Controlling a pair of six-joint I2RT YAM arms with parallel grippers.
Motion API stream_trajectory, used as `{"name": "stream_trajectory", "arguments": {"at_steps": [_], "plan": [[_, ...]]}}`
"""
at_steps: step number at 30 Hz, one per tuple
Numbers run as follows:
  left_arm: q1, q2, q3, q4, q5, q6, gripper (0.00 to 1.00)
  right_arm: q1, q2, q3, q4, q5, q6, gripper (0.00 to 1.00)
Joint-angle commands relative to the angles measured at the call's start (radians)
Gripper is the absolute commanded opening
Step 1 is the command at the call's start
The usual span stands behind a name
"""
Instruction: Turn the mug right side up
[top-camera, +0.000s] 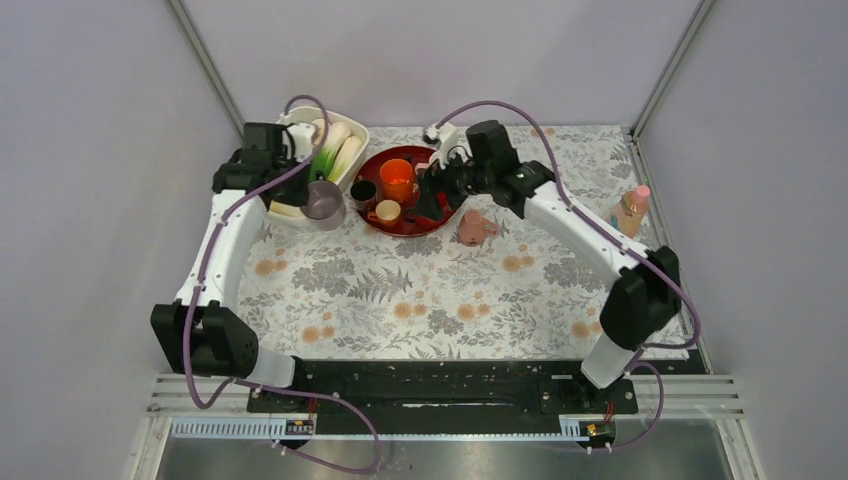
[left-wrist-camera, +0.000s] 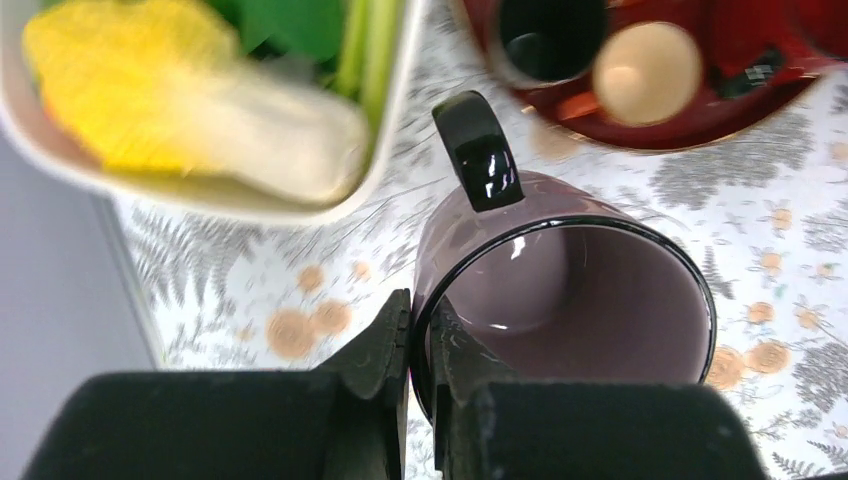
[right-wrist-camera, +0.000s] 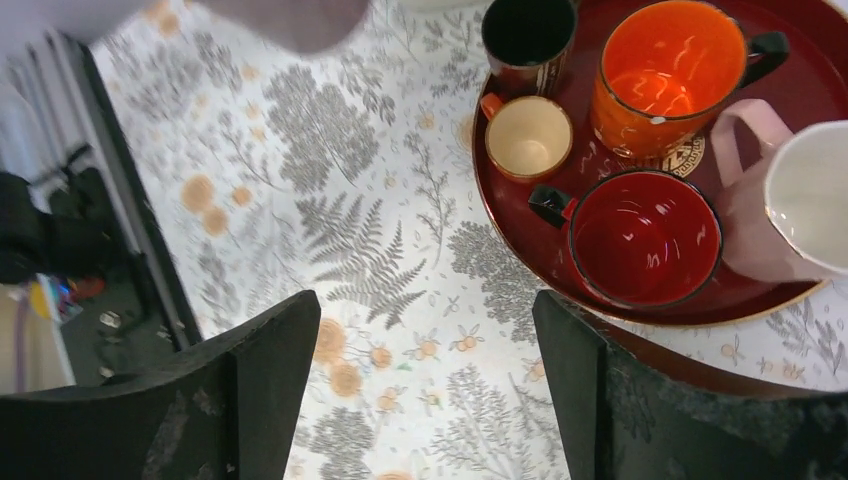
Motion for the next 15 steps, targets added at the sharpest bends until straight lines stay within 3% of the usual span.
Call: {"name": "stream_trajectory", "arguments": {"at_steps": [1, 7, 15], "plan": [[0.125, -0.086, -0.091, 0.091, 0.078, -0.042, 0.0, 0.072, 0.125, 0.112, -0.135, -0.051, -0.342, 0.88], [0.2, -0.105, -0.158, 0.125, 0.101, -0.054, 0.0, 0.176, 0.318, 0.223, -0.253, -0.029, -0.656, 0.88], [0.229, -0.078, -0.135, 0.126, 0.115, -0.054, 0.0, 0.21, 0.437, 0.205, -0.192, 0.115, -0.89, 0.9]]}}
